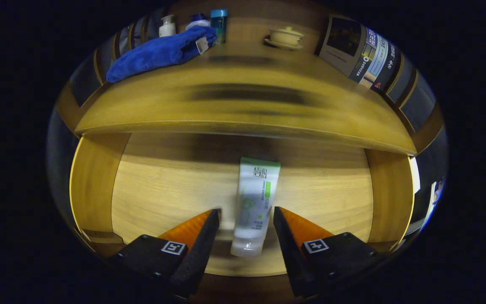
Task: Pull open the drawer, take out the items inside it, and place them on the countertop above the cabinet.
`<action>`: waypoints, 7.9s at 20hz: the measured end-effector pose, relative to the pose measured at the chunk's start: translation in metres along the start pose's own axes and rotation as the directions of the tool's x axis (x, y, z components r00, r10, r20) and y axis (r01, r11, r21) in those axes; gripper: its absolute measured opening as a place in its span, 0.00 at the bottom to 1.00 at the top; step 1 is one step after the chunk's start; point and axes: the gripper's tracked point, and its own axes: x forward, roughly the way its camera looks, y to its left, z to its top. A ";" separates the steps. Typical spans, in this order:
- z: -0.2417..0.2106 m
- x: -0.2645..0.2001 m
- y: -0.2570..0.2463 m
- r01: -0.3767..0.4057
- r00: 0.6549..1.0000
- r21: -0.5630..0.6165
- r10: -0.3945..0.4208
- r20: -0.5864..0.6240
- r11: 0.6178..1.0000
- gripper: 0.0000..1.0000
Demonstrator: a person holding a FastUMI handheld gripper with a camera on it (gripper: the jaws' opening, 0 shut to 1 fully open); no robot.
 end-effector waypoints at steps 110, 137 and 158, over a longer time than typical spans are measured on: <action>-0.118 -0.157 -0.052 -0.006 0.596 0.064 -0.048 0.802 0.998 0.98; -0.089 -0.146 -0.056 -0.026 0.627 0.070 -0.038 0.778 0.997 0.97; -0.012 -0.118 -0.053 0.038 0.614 0.083 -0.089 0.784 0.996 0.97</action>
